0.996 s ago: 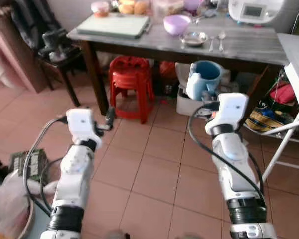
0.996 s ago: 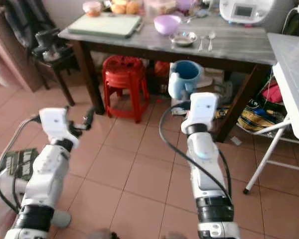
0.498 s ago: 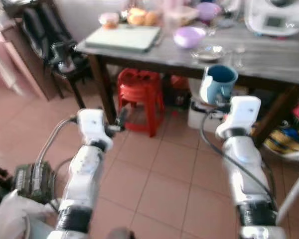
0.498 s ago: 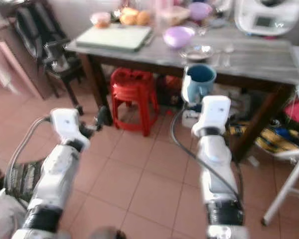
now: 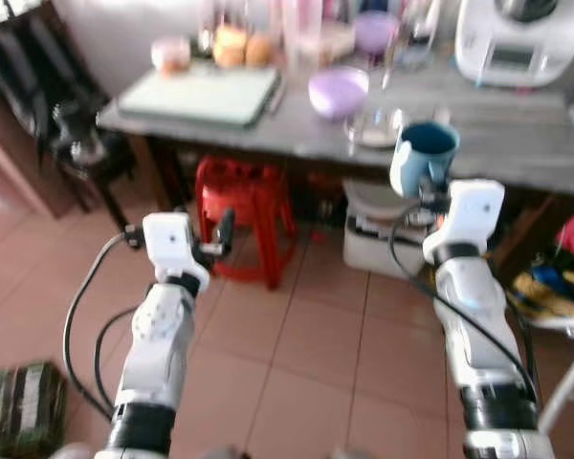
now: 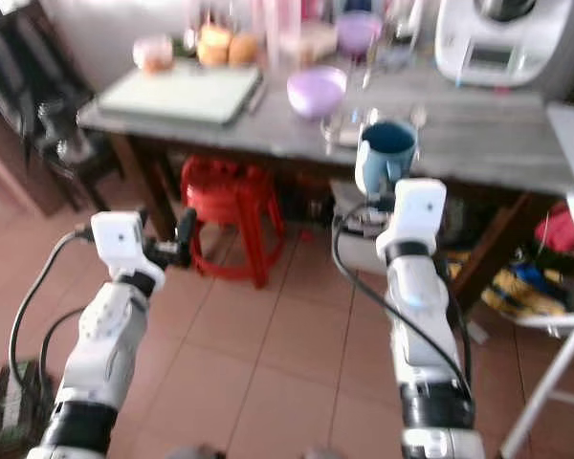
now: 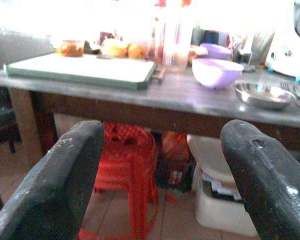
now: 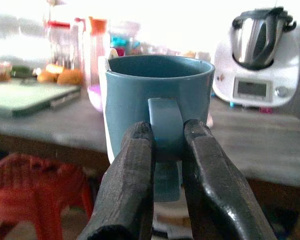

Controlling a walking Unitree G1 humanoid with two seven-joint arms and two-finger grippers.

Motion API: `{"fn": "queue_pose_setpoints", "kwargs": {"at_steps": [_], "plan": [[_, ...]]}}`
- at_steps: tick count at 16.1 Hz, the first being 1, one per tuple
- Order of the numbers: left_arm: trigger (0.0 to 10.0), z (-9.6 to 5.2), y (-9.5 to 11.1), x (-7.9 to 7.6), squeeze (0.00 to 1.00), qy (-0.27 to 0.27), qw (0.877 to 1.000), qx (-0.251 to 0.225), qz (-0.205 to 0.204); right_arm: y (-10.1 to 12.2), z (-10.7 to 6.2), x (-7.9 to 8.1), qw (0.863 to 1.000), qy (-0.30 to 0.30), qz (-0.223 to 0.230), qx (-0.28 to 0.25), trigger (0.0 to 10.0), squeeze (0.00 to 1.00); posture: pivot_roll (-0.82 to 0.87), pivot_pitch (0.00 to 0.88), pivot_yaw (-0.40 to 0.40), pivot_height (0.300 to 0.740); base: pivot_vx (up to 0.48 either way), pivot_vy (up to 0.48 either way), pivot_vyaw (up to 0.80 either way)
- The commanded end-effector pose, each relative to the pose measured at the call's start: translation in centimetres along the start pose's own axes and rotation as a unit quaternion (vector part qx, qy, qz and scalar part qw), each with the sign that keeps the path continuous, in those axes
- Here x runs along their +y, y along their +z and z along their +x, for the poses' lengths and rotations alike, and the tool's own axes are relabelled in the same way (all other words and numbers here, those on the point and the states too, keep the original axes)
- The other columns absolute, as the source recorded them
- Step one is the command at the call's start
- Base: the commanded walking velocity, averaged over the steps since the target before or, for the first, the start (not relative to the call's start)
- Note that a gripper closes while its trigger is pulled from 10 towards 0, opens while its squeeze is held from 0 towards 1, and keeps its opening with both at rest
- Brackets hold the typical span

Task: Setting the table

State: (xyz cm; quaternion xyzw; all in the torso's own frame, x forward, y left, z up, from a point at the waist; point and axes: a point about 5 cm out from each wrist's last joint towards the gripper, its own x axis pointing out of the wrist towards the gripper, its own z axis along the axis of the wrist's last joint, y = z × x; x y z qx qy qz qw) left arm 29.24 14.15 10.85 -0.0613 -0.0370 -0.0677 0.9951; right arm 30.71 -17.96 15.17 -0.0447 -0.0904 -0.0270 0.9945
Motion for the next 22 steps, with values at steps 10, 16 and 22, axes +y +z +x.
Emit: {"fn": "queue_pose_setpoints", "kwargs": {"at_steps": [10,16,22], "plan": [[10.0,-0.1,0.4,-0.4,0.0,-0.008,1.0,-0.007,-0.002,0.7,0.1,0.8,1.0,0.008,0.008,-0.012,10.0,0.0,-0.03,0.0,0.033,0.74,0.472,0.0,-0.48],[10.0,-0.5,0.7,1.1,0.0,0.033,0.999,-0.012,0.007,0.6,-3.1,0.3,1.0,-0.012,0.017,-0.003,10.0,0.0,-0.03,0.0,0.032,0.74,0.249,0.0,0.0],[10.0,-2.1,1.4,2.1,0.0,0.04,0.999,-0.016,0.024,0.9,-6.3,-0.5,0.999,-0.029,-0.017,0.01,10.0,0.0,-0.05,0.0,0.035,0.74,0.0,0.0,0.0]]}}
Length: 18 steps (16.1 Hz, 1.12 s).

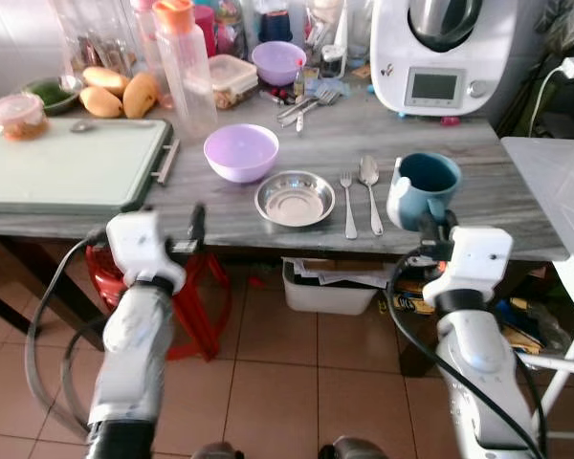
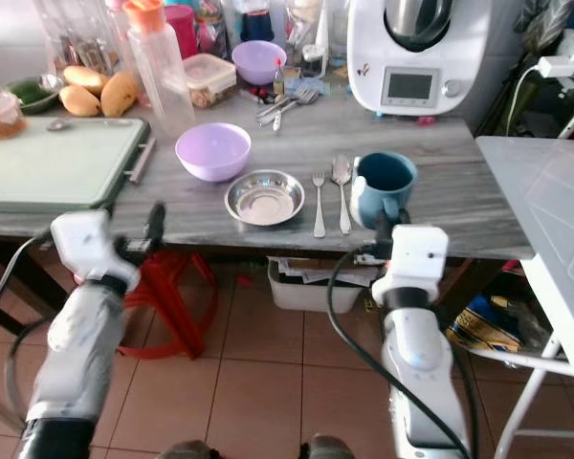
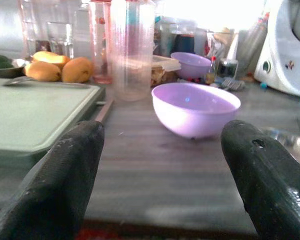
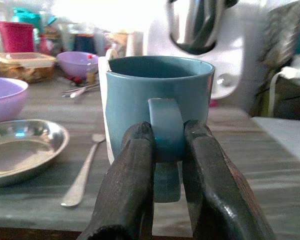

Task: Setting the table

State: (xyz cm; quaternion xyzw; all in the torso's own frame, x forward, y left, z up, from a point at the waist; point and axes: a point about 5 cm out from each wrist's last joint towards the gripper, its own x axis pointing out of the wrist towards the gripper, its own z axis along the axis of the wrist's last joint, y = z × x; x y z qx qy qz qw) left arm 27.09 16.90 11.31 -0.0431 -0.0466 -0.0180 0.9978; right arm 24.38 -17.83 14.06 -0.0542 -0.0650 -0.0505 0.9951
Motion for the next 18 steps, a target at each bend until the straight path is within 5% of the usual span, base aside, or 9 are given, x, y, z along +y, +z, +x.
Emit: {"fn": "queue_pose_setpoints", "kwargs": {"at_steps": [1,6,18], "plan": [[10.0,-0.5,0.3,0.2,0.0,-0.012,1.0,-0.001,0.007,0.8,0.0,-0.9,1.0,-0.022,-0.005,-0.013,10.0,0.0,-0.05,0.0,0.036,0.74,0.0,0.0,0.0],[10.0,-0.7,0.7,-0.4,0.0,-0.028,1.0,-0.007,0.004,1.2,0.5,-0.5,1.0,-0.014,-0.003,-0.014,10.0,0.0,-0.04,0.0,0.034,0.74,0.0,0.0,-0.44],[10.0,-0.3,0.9,-0.6,0.0,-0.04,0.999,-0.007,-0.003,2.0,1.4,-1.0,0.999,0.0,-0.028,-0.027,10.0,0.0,-0.05,0.0,0.033,0.74,0.309,0.0,0.07]]}}
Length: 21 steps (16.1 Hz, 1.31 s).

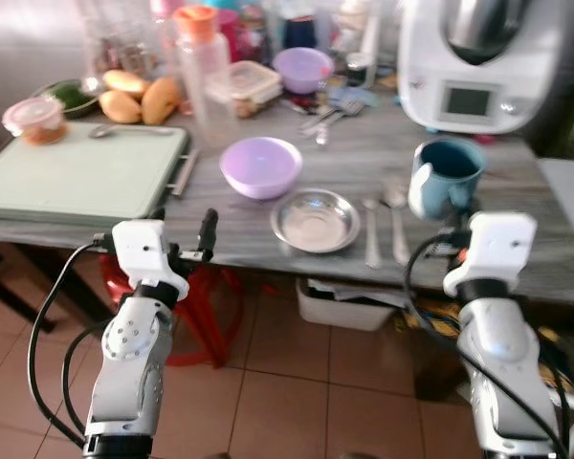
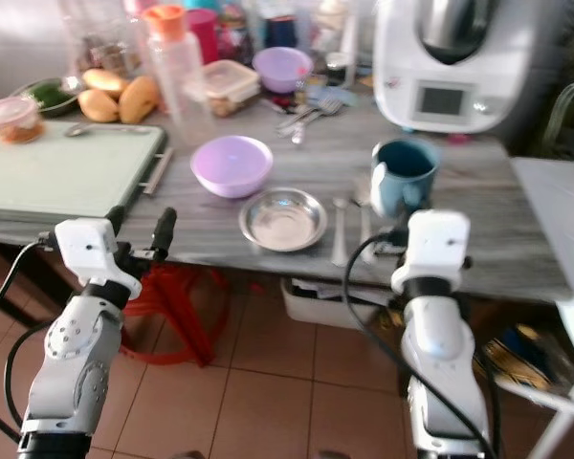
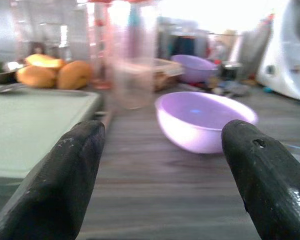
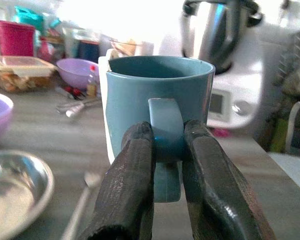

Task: Setting the table

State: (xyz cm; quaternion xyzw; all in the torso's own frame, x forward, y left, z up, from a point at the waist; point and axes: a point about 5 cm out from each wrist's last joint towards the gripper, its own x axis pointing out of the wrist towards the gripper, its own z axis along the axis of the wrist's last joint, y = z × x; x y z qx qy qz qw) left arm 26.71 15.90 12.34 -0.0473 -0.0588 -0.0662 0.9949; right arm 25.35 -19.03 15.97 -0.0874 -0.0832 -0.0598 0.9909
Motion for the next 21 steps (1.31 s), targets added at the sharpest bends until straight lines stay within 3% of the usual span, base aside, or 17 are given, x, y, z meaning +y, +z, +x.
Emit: {"fn": "queue_pose_setpoints", "kwargs": {"at_steps": [1,7,12,13,15,16,21], "plan": [[10.0,-0.1,-0.1,0.4,0.0,0.008,1.0,0.004,0.002,0.4,0.3,0.3,1.0,0.009,0.005,-0.01,10.0,0.0,-0.05,0.0,0.031,0.74,0.289,0.0,0.0],[10.0,-0.2,-0.2,0.6,0.0,0.019,1.0,0.007,0.001,0.8,0.9,1.0,0.999,0.035,0.006,-0.021,10.0,0.0,-0.05,0.0,0.033,0.74,0.087,0.0,0.0],[10.0,-2.3,-1.3,1.7,0.0,0.031,0.999,0.03,0.031,-0.6,0.6,0.1,1.0,0.01,0.028,0.007,10.0,0.0,-0.04,0.0,0.032,0.74,0.0,0.0,0.0],[10.0,-2.4,-1.3,1.8,0.0,0.033,0.998,0.032,0.031,-0.4,1.1,-0.1,1.0,0.01,0.011,-0.001,10.0,0.0,-0.03,0.0,0.034,0.74,0.0,0.0,0.0],[10.0,-2.5,-1.2,1.7,0.0,0.03,0.999,0.032,0.032,0.0,2.5,-0.2,0.999,0.02,0.021,-0.015,10.0,0.0,-0.03,0.0,0.034,0.74,0.0,0.0,0.0],[10.0,-2.5,-1.1,1.7,0.0,0.027,0.999,0.032,0.032,0.1,3.3,0.1,0.998,0.039,0.045,-0.018,10.0,0.0,-0.02,0.0,0.035,0.74,0.0,0.0,0.0],[10.0,-3.1,-0.7,1.8,0.0,0.025,0.999,0.03,0.034,0.2,5.5,1.7,0.994,0.093,0.059,-0.027,10.0,0.0,0.02,0.0,0.031,0.74,0.0,0.0,0.0]]}}
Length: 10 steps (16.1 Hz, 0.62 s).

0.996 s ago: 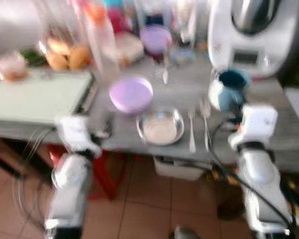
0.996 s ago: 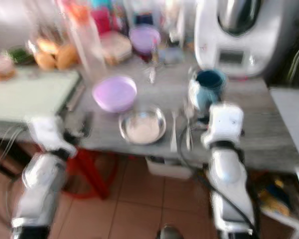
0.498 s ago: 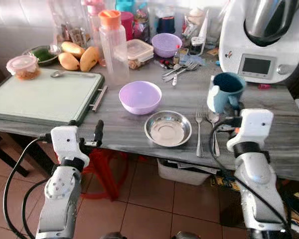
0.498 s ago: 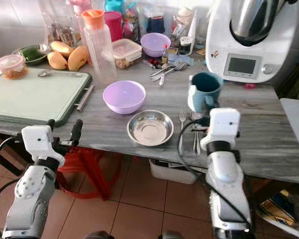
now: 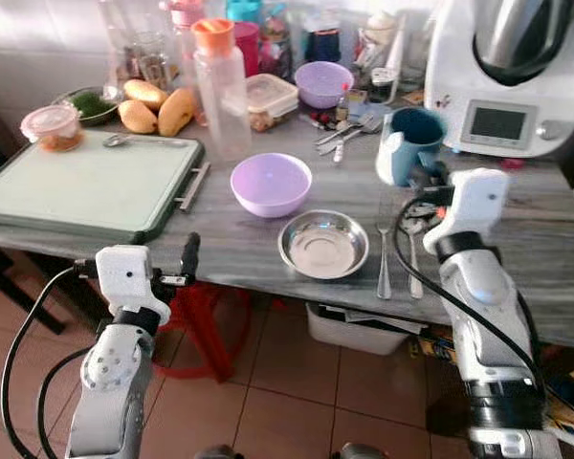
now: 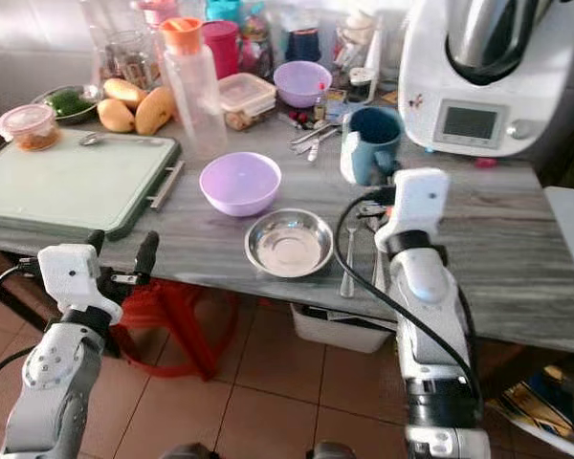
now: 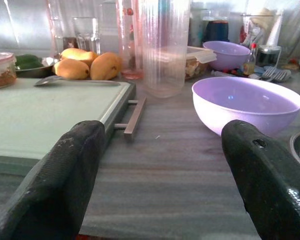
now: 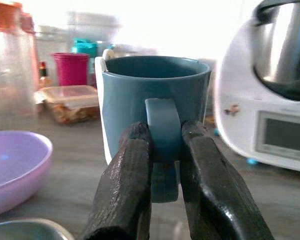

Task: Setting the table

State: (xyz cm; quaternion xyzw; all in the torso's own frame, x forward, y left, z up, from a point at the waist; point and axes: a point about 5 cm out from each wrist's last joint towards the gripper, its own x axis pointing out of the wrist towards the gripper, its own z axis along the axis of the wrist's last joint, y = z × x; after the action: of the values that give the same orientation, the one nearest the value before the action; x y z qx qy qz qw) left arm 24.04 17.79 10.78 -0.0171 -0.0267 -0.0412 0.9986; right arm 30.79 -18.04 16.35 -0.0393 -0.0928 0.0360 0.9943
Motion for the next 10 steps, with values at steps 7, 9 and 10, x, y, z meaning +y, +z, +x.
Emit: {"fn": "queue_pose_setpoints", "kwargs": {"at_steps": [7,9,10], "plan": [[10.0,-0.9,0.7,0.0,0.0,-0.026,1.0,0.006,-0.011,-1.2,1.8,-0.4,0.998,0.06,0.036,0.003,10.0,0.0,0.05,0.009,0.05,0.74,0.0,0.0,0.0],[10.0,-1.2,1.1,0.0,0.0,-0.031,0.999,0.007,-0.012,-1.3,2.2,-0.2,0.996,0.072,0.043,-0.003,10.0,0.0,0.07,0.02,0.058,0.74,0.0,0.0,0.0],[10.0,-1.3,1.1,0.1,0.0,-0.032,0.999,0.008,-0.011,-1.5,2.3,-0.3,0.996,0.072,0.043,-0.002,10.0,0.0,0.07,0.023,0.06,0.74,0.0,0.0,0.0]]}}
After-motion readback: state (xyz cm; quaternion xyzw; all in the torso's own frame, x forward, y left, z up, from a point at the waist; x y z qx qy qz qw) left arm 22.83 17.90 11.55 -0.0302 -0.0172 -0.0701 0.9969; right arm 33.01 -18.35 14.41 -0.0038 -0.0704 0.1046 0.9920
